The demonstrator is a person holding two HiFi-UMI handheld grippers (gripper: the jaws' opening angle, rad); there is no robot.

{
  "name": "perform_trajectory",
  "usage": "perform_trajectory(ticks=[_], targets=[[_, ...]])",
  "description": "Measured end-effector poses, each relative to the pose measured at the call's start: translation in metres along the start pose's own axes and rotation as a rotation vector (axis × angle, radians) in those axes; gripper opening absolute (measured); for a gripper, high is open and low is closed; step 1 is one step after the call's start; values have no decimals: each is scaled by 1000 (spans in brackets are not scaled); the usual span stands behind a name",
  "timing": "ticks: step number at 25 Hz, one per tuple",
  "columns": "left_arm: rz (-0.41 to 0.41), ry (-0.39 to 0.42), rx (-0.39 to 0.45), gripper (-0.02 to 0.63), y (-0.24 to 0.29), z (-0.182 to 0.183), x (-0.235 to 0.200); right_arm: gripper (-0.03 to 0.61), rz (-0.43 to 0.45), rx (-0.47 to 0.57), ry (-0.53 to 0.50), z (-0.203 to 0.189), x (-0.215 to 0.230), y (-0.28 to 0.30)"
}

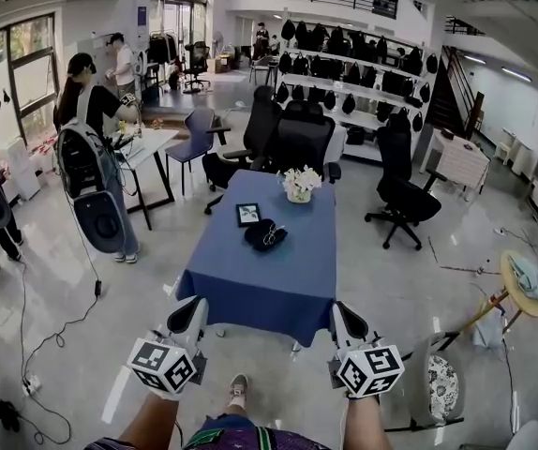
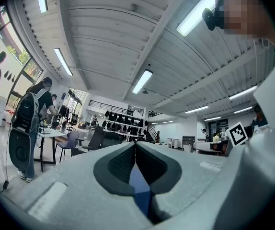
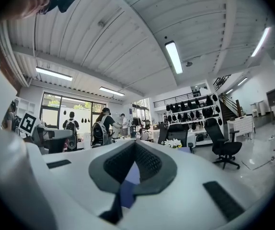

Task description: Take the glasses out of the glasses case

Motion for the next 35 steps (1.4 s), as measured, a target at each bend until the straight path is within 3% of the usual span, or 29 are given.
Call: perform_trajectory(ticks=[18,35], targets=[[37,13,36,16,93,21,-57,3,25,4,-23,16,48,113],[3,2,29,16,199,58,-139,3,-6,-1,-39,37,75,236]])
Point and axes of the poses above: the fingertips, and each gripper's own axes: y forward along the fingers, x to its right, z out of its top, the point moved 8 cm from there along -y, backward along the fingers, and after that the axes turned 10 degrees about -y, right-handed, at the moved point
